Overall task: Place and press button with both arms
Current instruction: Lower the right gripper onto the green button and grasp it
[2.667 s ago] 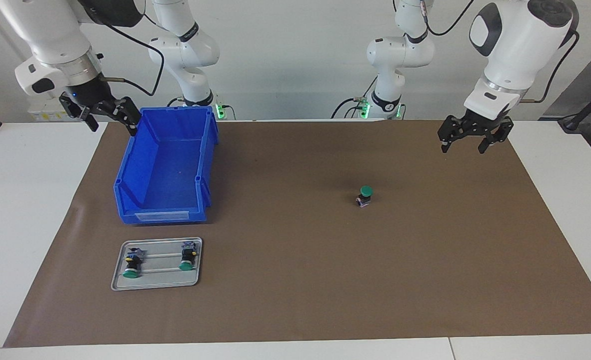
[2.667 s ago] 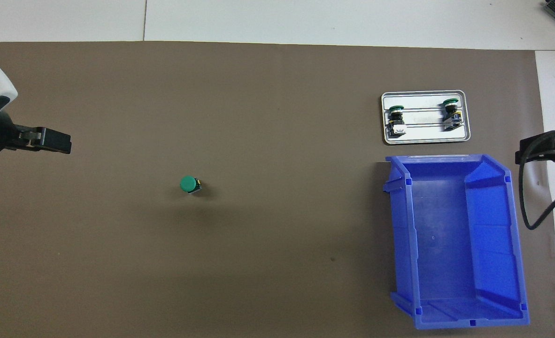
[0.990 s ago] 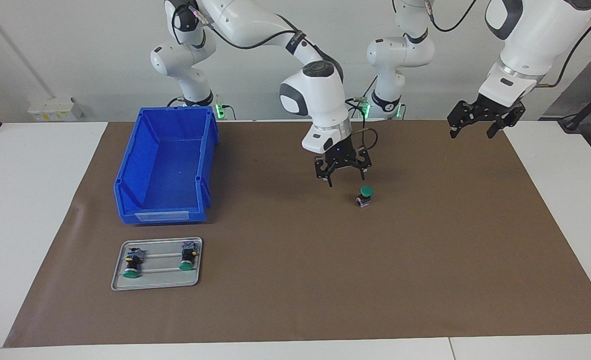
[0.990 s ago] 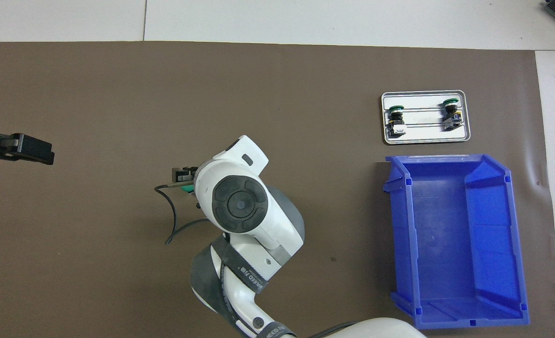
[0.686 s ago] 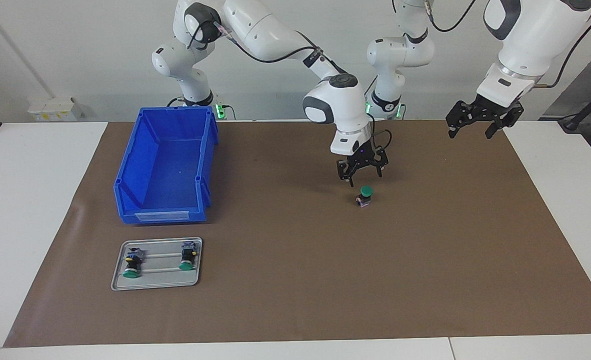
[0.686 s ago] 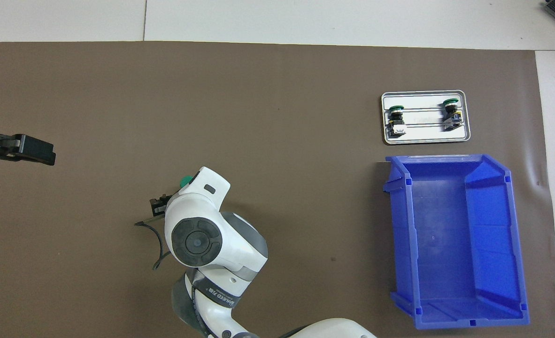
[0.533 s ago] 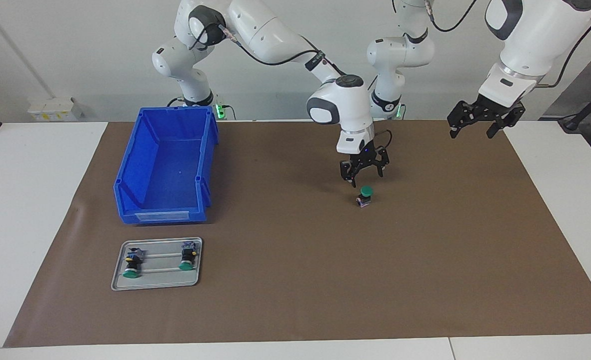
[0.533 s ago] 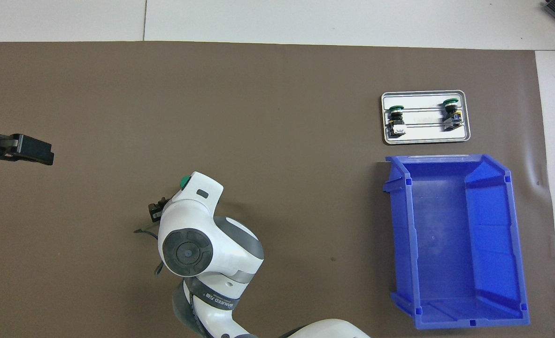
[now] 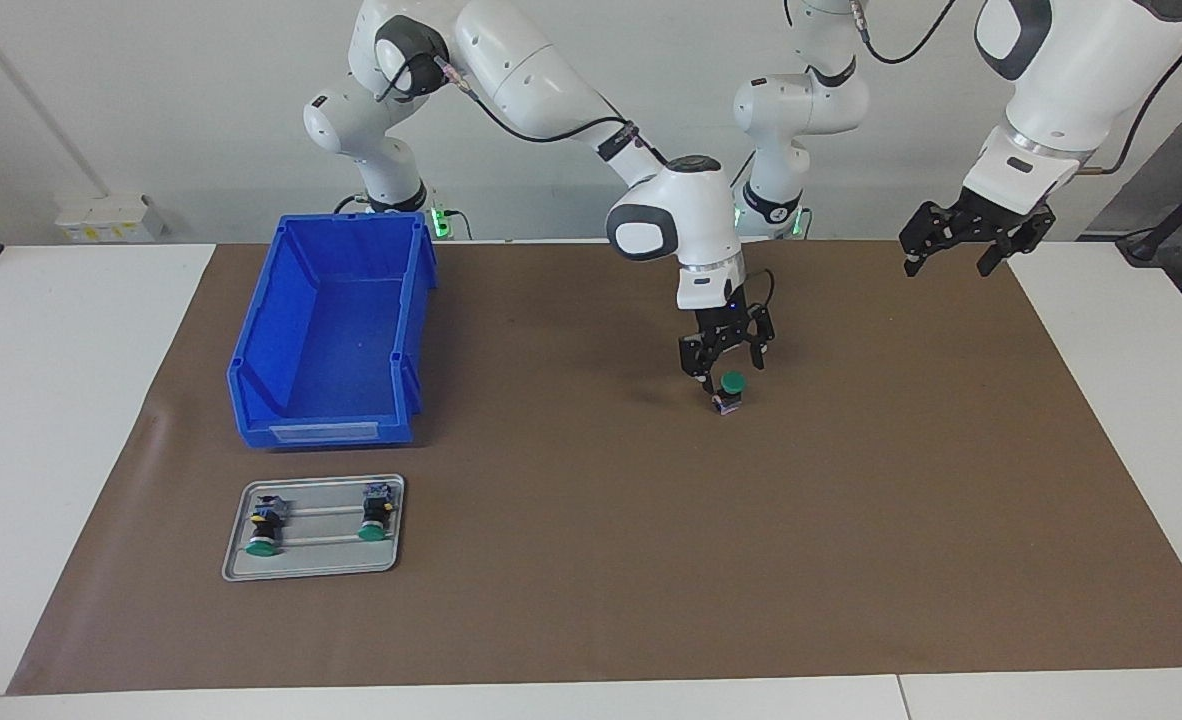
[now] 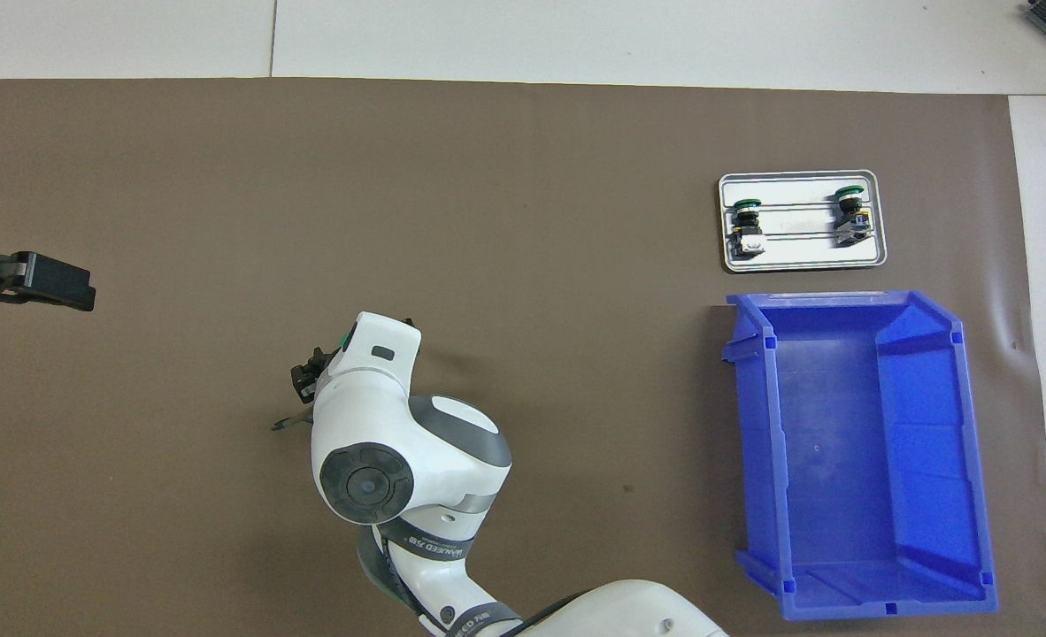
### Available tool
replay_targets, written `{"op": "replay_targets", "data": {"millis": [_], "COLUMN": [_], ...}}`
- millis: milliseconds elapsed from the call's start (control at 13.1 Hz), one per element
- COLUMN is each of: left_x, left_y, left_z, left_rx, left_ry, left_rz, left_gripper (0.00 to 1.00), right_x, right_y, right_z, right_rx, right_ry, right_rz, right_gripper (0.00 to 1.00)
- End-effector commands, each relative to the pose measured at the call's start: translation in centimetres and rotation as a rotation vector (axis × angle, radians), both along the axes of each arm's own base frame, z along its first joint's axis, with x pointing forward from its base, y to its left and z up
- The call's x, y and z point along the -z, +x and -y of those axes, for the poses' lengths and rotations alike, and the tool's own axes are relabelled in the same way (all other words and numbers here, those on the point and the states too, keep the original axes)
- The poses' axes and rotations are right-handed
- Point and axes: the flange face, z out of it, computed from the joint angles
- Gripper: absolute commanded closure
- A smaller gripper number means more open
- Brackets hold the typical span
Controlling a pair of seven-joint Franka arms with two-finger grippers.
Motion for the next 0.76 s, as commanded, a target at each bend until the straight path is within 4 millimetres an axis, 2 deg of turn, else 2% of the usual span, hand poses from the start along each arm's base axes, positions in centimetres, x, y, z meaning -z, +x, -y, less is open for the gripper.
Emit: {"op": "replay_targets", "data": {"millis": [0, 152, 305, 610, 686], "left_x": [-0.1, -0.1, 0.0, -0.1, -0.1], "left_y": [-0.8, -0.8, -0.8, -0.8, -0.8], "left_z": [-0.2, -0.2, -0.2, -0.2, -0.2], "left_rx": [0.001, 0.001, 0.001, 0.001, 0.001], "left_ry": [-0.011, -0.011, -0.011, -0.011, -0.011], "left_rz": [0.011, 0.011, 0.008, 0.011, 0.011], "left_gripper": [0.0, 0.0, 0.0, 0.0, 0.0], "right_x": [1.2, 1.4, 1.4, 1.6, 1.5], "right_y": [0.3, -0.6, -0.3, -0.9, -0.8], "right_z": [0.2, -0.5, -0.2, -0.6, -0.5], "right_rx": [-0.019, -0.022, -0.022, -0.029, -0.027], "right_ry": [-0.003, -0.009, -0.011, -0.024, -0.024], "right_rz": [0.018, 0.005, 0.01, 0.004, 0.006], "right_gripper": [0.0, 0.0, 0.11, 0.23, 0.28]}}
